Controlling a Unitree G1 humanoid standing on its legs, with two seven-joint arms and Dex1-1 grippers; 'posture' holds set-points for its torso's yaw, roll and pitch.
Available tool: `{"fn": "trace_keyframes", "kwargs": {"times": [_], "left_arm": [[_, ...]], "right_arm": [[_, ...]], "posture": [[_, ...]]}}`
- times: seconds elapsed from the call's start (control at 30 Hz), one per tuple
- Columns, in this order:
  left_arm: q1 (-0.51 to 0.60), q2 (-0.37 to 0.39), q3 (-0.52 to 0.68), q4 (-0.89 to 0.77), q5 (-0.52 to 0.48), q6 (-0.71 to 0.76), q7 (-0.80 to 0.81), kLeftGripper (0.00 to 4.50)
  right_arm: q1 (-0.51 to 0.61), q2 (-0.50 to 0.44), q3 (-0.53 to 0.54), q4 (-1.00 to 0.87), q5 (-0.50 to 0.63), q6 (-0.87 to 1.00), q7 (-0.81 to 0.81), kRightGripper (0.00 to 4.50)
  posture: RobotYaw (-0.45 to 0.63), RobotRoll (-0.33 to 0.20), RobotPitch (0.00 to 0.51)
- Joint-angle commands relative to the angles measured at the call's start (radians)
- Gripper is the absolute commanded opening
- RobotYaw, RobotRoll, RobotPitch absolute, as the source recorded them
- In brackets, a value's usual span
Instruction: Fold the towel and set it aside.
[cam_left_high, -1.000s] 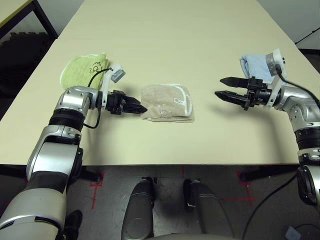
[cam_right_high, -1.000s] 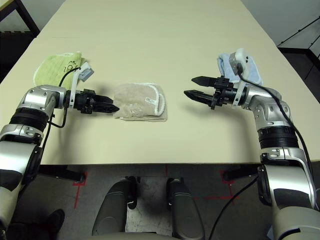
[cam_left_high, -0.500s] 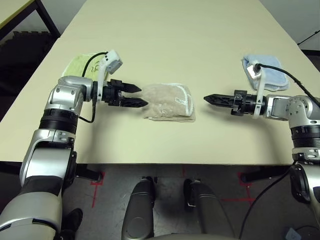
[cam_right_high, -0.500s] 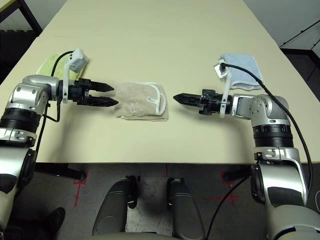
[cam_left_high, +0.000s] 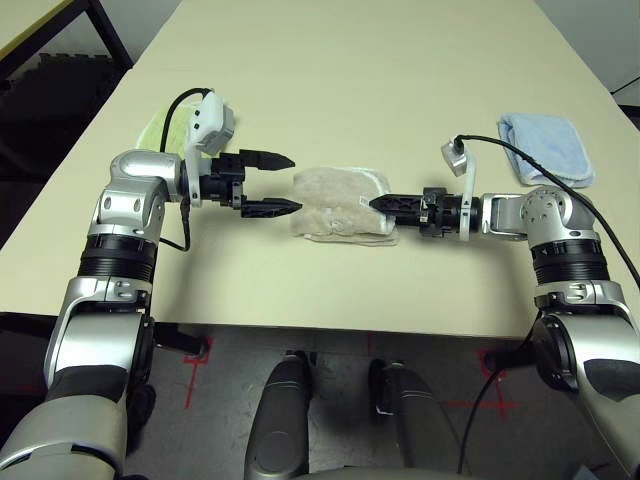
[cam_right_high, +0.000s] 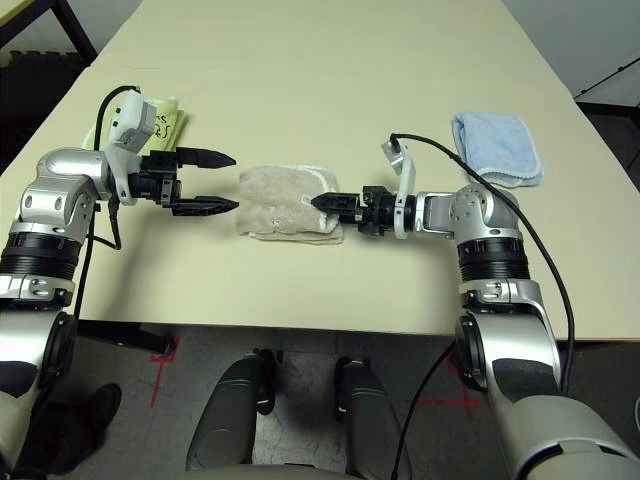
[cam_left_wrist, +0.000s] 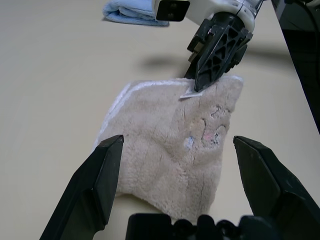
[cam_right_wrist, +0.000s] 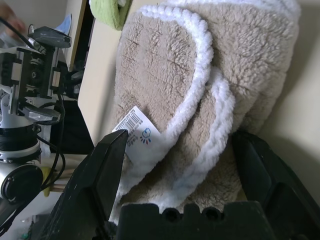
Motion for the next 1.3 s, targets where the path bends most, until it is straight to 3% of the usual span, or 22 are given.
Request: {"fn": "trace_keyframes", "kwargs": {"times": [0.03,0.1,0.2,0.43,0.53,0.63,0.9,1.1,1.3], "left_arm": [[0.017,0.008,-0.01,-0.029,-0.01,0.008,-0.013,4.48],[0.018,0.009,-0.011,-0.03,-0.008,0.01,-0.014,4.5],[0.018,0.009,-0.013,-0.029,-0.007,0.012,-0.014,4.5],[0.027,0.005,-0.015,-0.022,-0.004,0.016,-0.009,4.5],[0.045,-0.004,-0.003,-0.028,-0.015,0.025,0.008,4.5],[0.063,-0.028,0.022,-0.035,-0.045,0.044,0.041,4.5],[0.079,-0.083,0.034,-0.003,-0.078,-0.02,0.021,4.5],[0.048,-0.112,0.021,0.069,-0.059,-0.132,-0.014,4.5],[0.016,-0.12,0.016,0.127,-0.05,-0.175,-0.026,4.5]], "right_arm": [[-0.015,0.02,-0.001,0.041,-0.012,-0.007,-0.031,4.32],[-0.017,0.017,-0.002,0.048,-0.012,-0.011,-0.031,3.88],[-0.02,0.015,-0.017,0.049,-0.008,-0.019,-0.039,2.82],[-0.03,0.01,-0.076,0.028,0.012,-0.046,-0.066,0.06],[-0.051,0.006,-0.127,0.024,0.022,-0.113,-0.075,0.02],[-0.077,-0.007,-0.175,0.027,0.015,-0.3,-0.048,0.02],[-0.205,-0.07,-0.35,0.267,-0.032,-0.836,-0.169,0.02],[-0.25,-0.148,-0.379,0.47,-0.098,-1.132,-0.263,0.02],[-0.248,-0.188,-0.385,0.587,-0.121,-1.256,-0.321,0.02]], "posture": [[0.18,0.0,0.196],[0.18,0.0,0.196],[0.17,0.0,0.194],[0.16,0.0,0.191],[0.15,0.0,0.191],[0.14,0.0,0.192],[0.11,0.0,0.194],[0.09,0.0,0.194],[0.08,0.0,0.192]]}}
